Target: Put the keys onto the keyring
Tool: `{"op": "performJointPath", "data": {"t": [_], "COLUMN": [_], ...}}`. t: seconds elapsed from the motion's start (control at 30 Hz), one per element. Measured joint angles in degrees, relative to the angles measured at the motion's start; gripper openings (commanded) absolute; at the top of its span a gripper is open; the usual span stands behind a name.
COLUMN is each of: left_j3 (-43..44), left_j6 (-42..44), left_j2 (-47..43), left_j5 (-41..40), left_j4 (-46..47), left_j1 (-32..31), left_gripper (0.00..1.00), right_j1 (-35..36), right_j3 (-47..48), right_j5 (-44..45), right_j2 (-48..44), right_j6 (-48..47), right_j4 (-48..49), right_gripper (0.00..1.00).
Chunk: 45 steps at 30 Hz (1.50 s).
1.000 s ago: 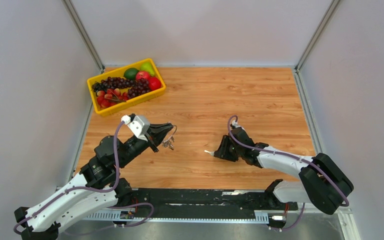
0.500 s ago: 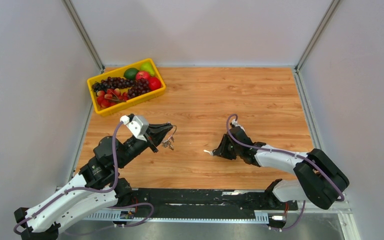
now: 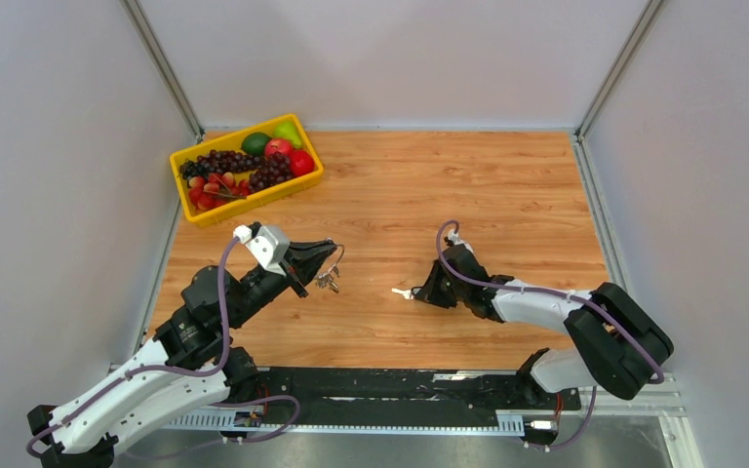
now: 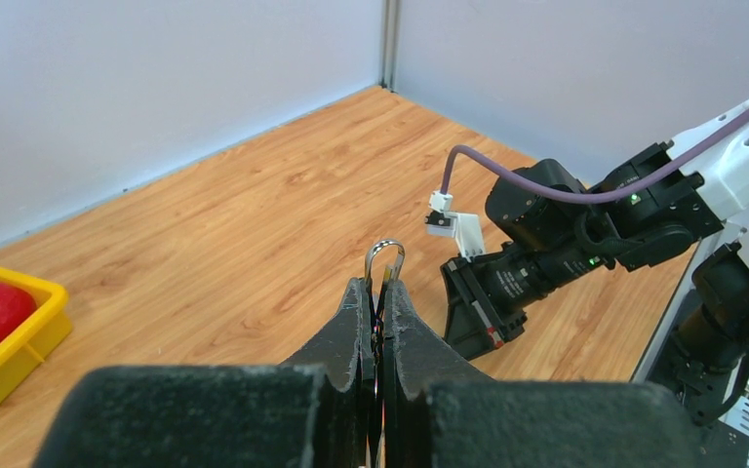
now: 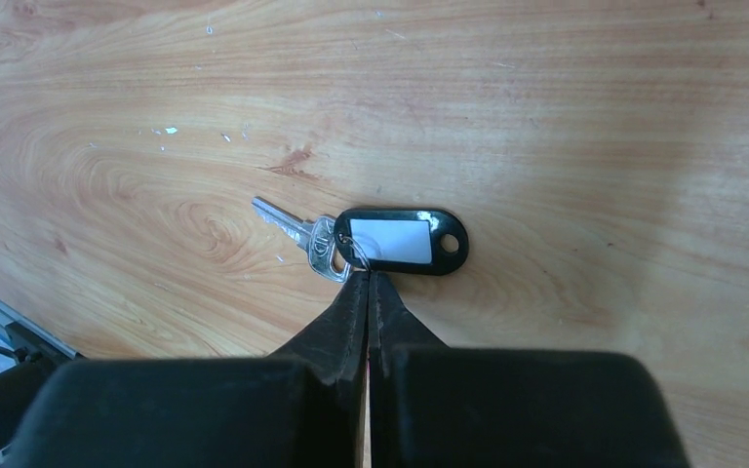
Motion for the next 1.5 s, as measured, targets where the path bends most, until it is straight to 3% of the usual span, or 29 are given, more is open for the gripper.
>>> {"op": "performJointPath", "data": {"t": [0.4, 0.8, 1.13, 1.5], "left_j3": [0.0, 0.0, 0.0, -0.1], "left_j6": [-0.1, -0.2, -0.3, -0.2], "left_j2": [0.0, 0.9, 1.6, -0.4], "left_j5": [0.0, 1.0, 2.2, 2.4], "left_j4": [0.0, 0.0, 0.0, 0.6], "left_j1": [0.0, 0.0, 0.0, 0.0], "left_gripper": [0.0, 0.0, 0.0, 0.0], "right_j1": [0.4, 1.8, 2.1, 2.1], "right_j3": [-0.4, 2.4, 10.7, 22.3], "right_j5": [1.5, -1.7, -10.9, -25.0], "right_j2": [-7.8, -19.4, -25.6, -24.1], "right_j6": [-5.3, -18.7, -27.9, -26.7], "right_j4": [-1.9, -9.2, -13.2, -15.4], "right_gripper": [0.0, 0.0, 0.0, 0.0]}}
